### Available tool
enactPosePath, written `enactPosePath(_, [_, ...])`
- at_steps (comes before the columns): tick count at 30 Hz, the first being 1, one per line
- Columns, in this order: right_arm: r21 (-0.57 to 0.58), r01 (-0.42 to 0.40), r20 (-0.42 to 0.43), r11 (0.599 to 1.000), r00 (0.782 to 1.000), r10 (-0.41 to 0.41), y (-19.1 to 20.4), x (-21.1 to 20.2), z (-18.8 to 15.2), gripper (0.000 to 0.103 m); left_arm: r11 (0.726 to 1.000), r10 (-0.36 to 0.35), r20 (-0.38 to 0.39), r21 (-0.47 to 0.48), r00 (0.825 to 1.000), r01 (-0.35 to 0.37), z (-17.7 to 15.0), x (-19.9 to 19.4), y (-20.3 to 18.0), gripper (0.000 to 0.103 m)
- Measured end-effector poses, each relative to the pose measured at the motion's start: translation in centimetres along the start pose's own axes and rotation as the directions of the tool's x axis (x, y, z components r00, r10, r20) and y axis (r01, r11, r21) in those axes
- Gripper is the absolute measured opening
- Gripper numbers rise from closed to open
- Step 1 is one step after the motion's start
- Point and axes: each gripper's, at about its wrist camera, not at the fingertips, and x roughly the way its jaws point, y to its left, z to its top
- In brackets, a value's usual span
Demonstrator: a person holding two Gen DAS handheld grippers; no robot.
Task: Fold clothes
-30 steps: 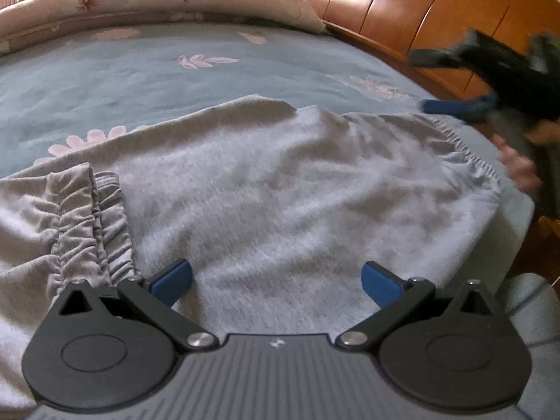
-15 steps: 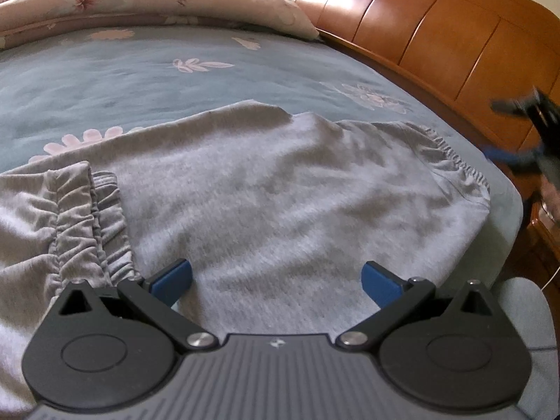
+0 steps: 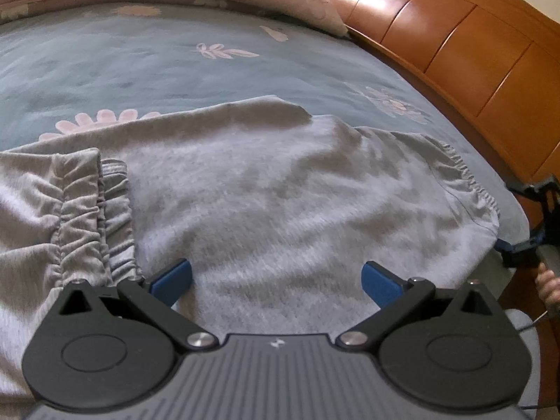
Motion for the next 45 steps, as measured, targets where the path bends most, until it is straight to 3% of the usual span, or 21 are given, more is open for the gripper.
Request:
enactPosePath(9, [-0.097, 0.037, 0.027, 0.995, 0.999, -0.034, 1.4, 2.8, 1.1, 0.103, 1.000, 0.029, -0.021, 0.010, 0.999, -0.029, 0.2, 0.1, -0.4, 0.102])
enactPosePath(13, [-0.072, 0.008, 0.067, 0.997, 0.998, -0.003, 0.5, 2.3, 1.8, 0.103, 0.999, 0.034, -0.023, 0.019, 0.999, -0.033, 0.1, 0.1, -0.5, 0.102])
enactPosePath(16, [-0.058, -0.008, 0.076, 0.998, 0.997, 0.012, 0.1, 1.9, 1.8, 0.103, 0.995, 0.061, -0.038, 0.086, 0.997, -0.057, 0.0, 0.4, -1.3, 0.102])
enactPosePath(18, [-0.067, -0.020, 0.068, 0.998, 0.997, 0.025, 0.0, 1.8, 1.7, 0.103, 0.974, 0.112, -0.057, 0.202, 0.992, -0.098, -0.4, 0.9, -2.5, 0.102])
enactPosePath(20, [-0.070, -0.016, 0.063, 0.997, 0.998, 0.021, -0.2, 1.4, 1.6, 0.103, 0.930, 0.184, -0.058, 0.332, 0.981, -0.155, -1.1, 1.4, -4.1, 0.103])
enactPosePath(23, [-0.055, -0.023, 0.065, 0.998, 0.998, 0.027, -1.1, 0.0, 1.6, 0.103, 0.932, 0.234, -0.049, 0.297, 0.971, -0.209, -0.7, 1.2, -5.0, 0.102])
enactPosePath(25, [-0.045, -0.028, 0.065, 0.999, 0.997, 0.031, -1.5, -0.8, 1.5, 0.103, 0.917, 0.261, 0.010, 0.309, 0.965, -0.251, -0.2, 0.8, -6.4, 0.102])
enactPosePath(28, [-0.020, -0.030, 0.067, 0.999, 0.997, 0.032, -2.1, -2.0, 1.2, 0.103, 0.869, 0.196, 0.097, 0.445, 0.976, -0.219, 0.6, 0.5, -11.1, 0.102])
enactPosePath(29, [-0.012, -0.038, 0.066, 0.999, 0.997, 0.039, -2.3, -2.4, 1.1, 0.103, 0.841, 0.161, 0.110, 0.505, 0.981, -0.195, 0.8, 0.7, -13.0, 0.102])
enactPosePath(33, [0.012, -0.064, 0.061, 0.998, 0.996, 0.063, -2.7, -3.4, 1.2, 0.103, 0.683, 0.059, 0.149, 0.715, 0.987, -0.149, 0.8, 2.9, -21.0, 0.102])
enactPosePath(35, [0.015, -0.079, 0.059, 0.997, 0.995, 0.078, -3.0, -4.1, 1.3, 0.103, 0.625, -0.004, 0.153, 0.772, 0.988, -0.116, 0.5, 4.1, -24.3, 0.102])
enactPosePath(38, [0.014, -0.094, 0.072, 0.995, 0.993, 0.093, -3.3, -5.2, 1.7, 0.103, 0.601, -0.097, 0.084, 0.799, 0.992, -0.009, 0.1, 6.3, -27.9, 0.102])
enactPosePath(40, [0.015, -0.107, 0.080, 0.994, 0.991, 0.106, -3.8, -5.9, 1.8, 0.103, 0.572, -0.092, 0.062, 0.821, 0.994, 0.001, -0.7, 8.0, -29.5, 0.102])
enactPosePath(43, [0.021, -0.128, 0.084, 0.992, 0.989, 0.126, -4.5, -6.6, 1.9, 0.103, 0.498, -0.013, 0.104, 0.863, 0.995, -0.083, -2.0, 10.9, -30.7, 0.102])
enactPosePath(45, [0.025, -0.127, 0.083, 0.992, 0.989, 0.125, -5.0, -6.8, 2.0, 0.103, 0.484, 0.021, 0.106, 0.869, 0.994, -0.103, -2.4, 11.9, -30.8, 0.102])
